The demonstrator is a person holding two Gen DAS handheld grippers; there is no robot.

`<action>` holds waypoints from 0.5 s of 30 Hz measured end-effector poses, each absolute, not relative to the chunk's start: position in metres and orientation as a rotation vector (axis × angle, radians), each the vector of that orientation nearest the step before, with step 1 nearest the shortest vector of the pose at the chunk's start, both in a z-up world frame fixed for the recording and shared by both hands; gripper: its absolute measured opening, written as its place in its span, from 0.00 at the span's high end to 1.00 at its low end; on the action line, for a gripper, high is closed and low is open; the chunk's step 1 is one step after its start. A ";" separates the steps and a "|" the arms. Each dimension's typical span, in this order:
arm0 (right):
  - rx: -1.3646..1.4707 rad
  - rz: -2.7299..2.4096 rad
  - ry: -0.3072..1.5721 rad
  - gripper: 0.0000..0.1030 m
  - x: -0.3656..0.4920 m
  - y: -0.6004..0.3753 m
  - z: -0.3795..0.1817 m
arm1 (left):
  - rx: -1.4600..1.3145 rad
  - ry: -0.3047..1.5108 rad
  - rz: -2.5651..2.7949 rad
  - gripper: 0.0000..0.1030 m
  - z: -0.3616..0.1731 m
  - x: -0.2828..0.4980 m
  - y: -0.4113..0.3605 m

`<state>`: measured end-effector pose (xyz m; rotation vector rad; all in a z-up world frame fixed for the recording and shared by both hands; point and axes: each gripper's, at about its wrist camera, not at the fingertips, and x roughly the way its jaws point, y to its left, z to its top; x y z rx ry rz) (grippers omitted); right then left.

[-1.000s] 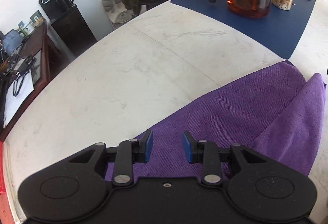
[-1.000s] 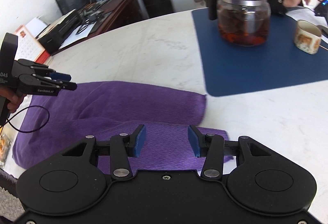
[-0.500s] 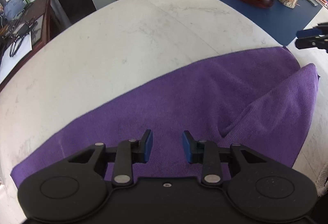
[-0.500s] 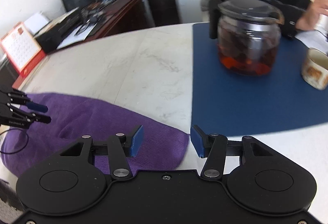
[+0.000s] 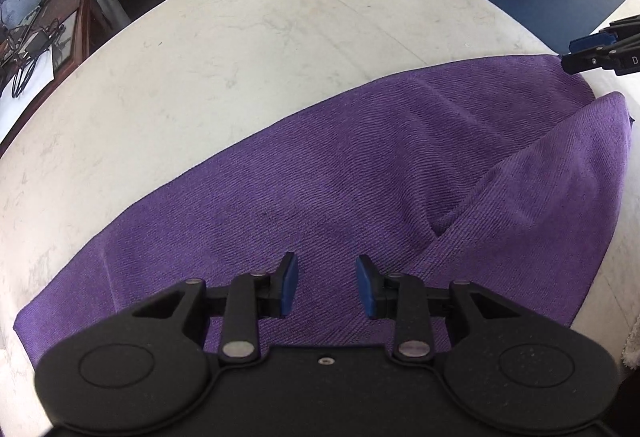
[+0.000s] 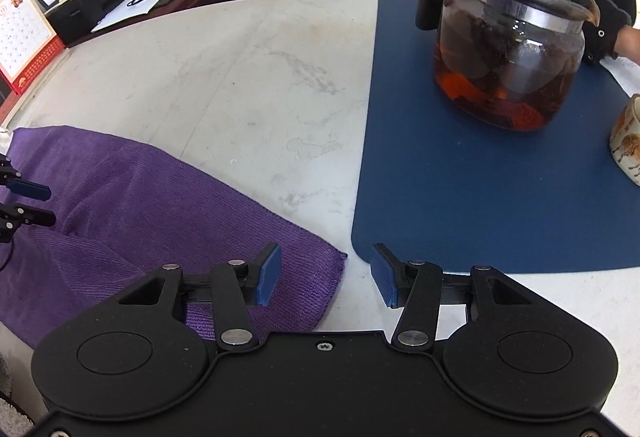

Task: Fold towel
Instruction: 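Grasp the towel edge with the right gripper and fold it over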

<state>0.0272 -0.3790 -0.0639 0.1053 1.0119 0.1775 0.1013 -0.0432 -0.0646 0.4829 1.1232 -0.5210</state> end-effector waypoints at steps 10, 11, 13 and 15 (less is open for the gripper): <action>0.007 0.173 1.021 0.77 0.030 -0.365 -0.071 | 0.479 1.115 -0.530 0.70 -0.063 0.102 -0.037; -0.019 0.181 1.020 0.80 0.030 -0.361 -0.070 | 0.477 1.113 -0.531 0.70 -0.064 0.102 -0.037; -0.060 0.200 1.017 0.90 0.030 -0.355 -0.070 | 0.473 1.111 -0.532 0.70 -0.065 0.102 -0.037; -0.079 0.221 1.011 0.94 0.030 -0.353 -0.070 | 0.469 1.108 -0.529 0.69 -0.064 0.102 -0.034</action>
